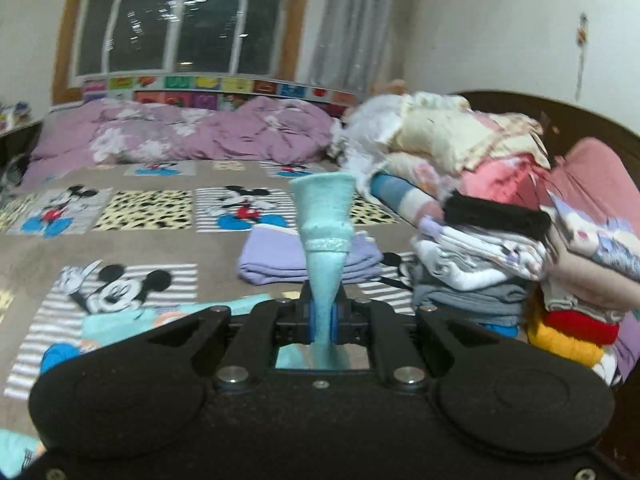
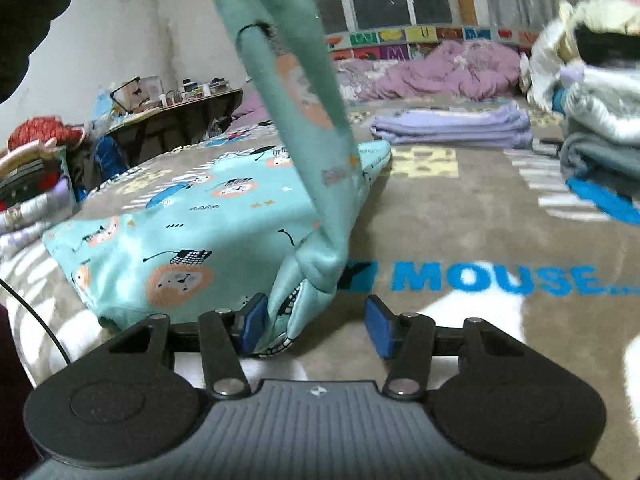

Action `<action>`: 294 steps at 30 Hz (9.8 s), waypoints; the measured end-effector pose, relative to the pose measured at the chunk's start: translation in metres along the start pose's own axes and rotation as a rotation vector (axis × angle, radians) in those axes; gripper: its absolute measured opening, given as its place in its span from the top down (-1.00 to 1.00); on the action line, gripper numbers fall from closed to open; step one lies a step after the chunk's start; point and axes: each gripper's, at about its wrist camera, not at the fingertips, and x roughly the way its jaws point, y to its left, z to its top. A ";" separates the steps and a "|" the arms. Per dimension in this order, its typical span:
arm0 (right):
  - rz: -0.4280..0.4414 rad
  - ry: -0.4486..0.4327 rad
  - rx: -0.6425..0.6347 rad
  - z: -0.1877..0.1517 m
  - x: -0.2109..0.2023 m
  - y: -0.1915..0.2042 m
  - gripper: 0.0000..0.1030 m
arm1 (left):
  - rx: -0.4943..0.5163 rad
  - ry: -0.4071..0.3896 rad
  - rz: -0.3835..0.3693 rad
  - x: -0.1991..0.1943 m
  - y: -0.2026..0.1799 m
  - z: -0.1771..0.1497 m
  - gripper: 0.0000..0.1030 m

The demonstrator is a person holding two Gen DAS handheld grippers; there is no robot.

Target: Fold clothes

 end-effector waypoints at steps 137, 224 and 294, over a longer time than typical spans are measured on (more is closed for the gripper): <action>0.414 0.074 -0.015 0.011 0.016 0.012 -0.19 | -0.424 0.206 0.324 0.206 0.124 -0.041 0.91; 0.187 -0.141 -0.214 0.018 -0.014 0.066 -0.12 | -0.364 0.066 0.246 -0.042 0.185 -0.101 -0.36; 0.417 -0.246 0.885 0.000 0.010 -0.087 -0.21 | -0.169 -0.050 0.092 0.007 0.058 -0.094 0.96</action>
